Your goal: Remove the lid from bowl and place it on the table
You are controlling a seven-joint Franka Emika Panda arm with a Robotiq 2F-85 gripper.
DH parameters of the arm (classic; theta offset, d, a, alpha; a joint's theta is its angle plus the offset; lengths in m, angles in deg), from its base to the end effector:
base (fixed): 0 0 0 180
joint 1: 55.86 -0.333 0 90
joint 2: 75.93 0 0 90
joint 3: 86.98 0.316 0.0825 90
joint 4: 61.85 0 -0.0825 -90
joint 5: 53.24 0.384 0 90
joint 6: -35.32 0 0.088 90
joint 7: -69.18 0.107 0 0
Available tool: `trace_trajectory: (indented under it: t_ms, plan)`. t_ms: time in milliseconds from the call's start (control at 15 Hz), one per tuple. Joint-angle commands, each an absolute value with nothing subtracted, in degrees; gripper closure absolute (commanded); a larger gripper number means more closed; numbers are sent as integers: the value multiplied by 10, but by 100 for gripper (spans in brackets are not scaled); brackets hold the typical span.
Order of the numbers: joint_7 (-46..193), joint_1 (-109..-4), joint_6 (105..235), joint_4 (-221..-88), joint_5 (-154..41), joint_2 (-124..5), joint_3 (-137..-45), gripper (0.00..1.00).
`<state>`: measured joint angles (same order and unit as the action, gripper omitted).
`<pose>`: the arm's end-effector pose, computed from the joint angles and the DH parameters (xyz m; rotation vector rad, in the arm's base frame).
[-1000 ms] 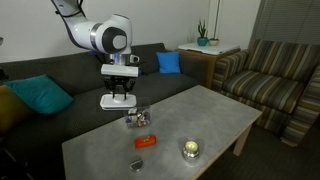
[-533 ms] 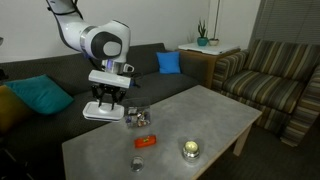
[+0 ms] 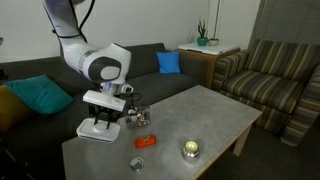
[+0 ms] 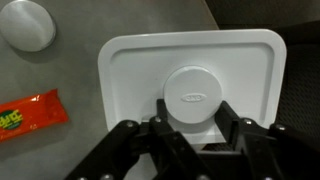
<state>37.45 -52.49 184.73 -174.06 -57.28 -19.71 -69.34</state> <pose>0.5086 0.1548 -0.0254 -2.6246 -1.0726 0.3483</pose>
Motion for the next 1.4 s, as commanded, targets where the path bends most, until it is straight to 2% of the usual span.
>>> trace_trajectory:
  t_ms: [0,533,1067,1333]
  plan:
    - [389,-520,1872,-1702,-566,-122,-697,73]
    - [470,-550,1928,-1631,-575,-22,-725,73]
    - [601,-645,1929,-1576,-590,-26,-819,73]
    - [626,-660,1932,-1566,-591,-20,-833,73]
